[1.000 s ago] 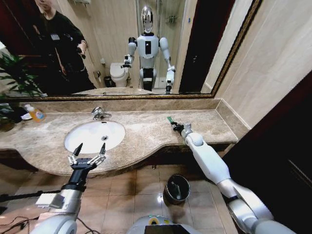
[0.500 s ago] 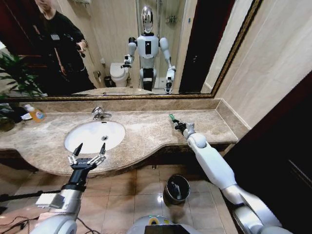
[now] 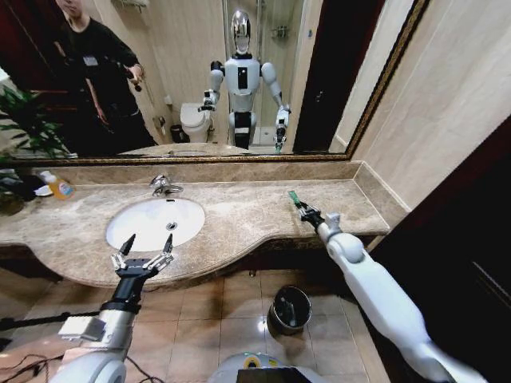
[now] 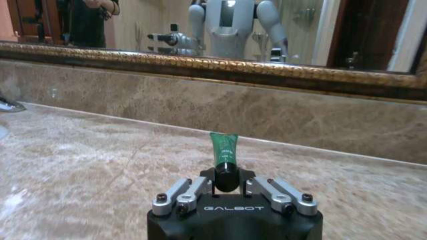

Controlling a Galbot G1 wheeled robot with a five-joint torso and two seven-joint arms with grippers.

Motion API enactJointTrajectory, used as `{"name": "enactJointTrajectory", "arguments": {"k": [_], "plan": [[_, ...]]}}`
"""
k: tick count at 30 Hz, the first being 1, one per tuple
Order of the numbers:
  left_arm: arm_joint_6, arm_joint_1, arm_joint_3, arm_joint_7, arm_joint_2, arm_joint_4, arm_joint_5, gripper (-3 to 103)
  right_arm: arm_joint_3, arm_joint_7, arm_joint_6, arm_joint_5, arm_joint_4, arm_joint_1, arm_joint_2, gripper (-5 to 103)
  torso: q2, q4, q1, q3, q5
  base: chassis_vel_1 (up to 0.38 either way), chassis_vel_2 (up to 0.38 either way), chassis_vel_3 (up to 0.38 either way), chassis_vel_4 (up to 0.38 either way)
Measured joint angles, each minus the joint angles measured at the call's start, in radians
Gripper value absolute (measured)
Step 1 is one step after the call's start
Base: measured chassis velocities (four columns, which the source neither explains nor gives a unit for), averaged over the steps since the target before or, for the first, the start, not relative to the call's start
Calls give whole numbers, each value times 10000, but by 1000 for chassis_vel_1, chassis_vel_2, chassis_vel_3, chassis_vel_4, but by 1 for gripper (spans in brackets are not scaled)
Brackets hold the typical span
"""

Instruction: Pick up the trash from the sink and place it in the trash bin.

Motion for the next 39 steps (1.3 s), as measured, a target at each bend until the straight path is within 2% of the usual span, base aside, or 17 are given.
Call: {"name": "enactJointTrajectory", "arguments": {"k": [6,18,28,39], "plan": [[0,0,0,-2,0,0,0,100,598,15,197,6,674,-1042,-136,20,0,0,0,0,-2,0,0,0,0],[0,0,0,-3,0,0,0,100,1461,-146,582,-589,2218,-3632,487,20,0,0,-1,0,-3,0,0,0,0],[0,0,0,-3,0,-1,0,100,1370,-226,1035,-1508,2342,-4513,1130,20,-2,0,0,1,-2,0,0,0,0],[0,0,0,-3,0,0,0,100,1433,-430,1644,-1928,1820,-5140,1388,20,-1,1,0,1,-2,0,0,0,0]]}}
